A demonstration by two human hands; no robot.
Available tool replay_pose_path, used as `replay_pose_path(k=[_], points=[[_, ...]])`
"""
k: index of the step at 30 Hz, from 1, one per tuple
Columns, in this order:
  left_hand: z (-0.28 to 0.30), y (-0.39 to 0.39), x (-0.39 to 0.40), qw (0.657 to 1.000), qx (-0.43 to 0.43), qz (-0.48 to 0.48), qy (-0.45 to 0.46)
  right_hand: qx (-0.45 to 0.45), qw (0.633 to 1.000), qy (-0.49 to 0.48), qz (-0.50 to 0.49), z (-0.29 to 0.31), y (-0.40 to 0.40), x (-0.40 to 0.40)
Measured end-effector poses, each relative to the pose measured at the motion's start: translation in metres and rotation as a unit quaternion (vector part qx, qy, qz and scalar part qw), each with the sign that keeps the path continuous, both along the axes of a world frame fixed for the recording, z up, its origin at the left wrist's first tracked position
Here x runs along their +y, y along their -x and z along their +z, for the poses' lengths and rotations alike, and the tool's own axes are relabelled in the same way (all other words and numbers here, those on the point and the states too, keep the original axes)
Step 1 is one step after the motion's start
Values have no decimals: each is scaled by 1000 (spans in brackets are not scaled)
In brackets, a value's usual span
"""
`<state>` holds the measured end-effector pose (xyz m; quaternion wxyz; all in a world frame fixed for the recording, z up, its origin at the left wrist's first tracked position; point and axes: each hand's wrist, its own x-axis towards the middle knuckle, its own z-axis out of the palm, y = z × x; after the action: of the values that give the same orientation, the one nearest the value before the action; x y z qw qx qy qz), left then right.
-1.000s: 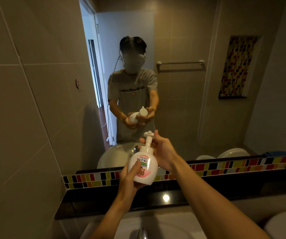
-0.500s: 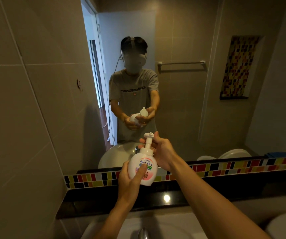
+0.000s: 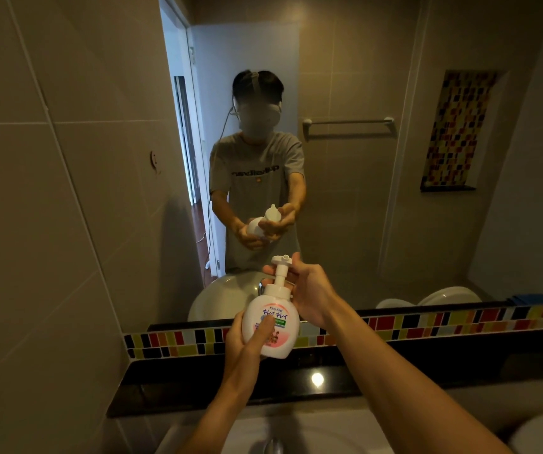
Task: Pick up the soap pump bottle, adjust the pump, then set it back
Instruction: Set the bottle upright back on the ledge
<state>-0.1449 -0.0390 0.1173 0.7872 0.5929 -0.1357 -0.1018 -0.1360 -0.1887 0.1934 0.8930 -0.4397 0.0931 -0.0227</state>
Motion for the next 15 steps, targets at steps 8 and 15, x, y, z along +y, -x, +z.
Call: replay_pose_path(k=[8, 15], points=[[-12, -8, 5, 1000, 1, -24, -11, 19, 1000, 9, 0, -2, -2, 7], [-21, -39, 22, 987, -29, -118, -109, 58, 993, 104, -7, -9, -3, 15]])
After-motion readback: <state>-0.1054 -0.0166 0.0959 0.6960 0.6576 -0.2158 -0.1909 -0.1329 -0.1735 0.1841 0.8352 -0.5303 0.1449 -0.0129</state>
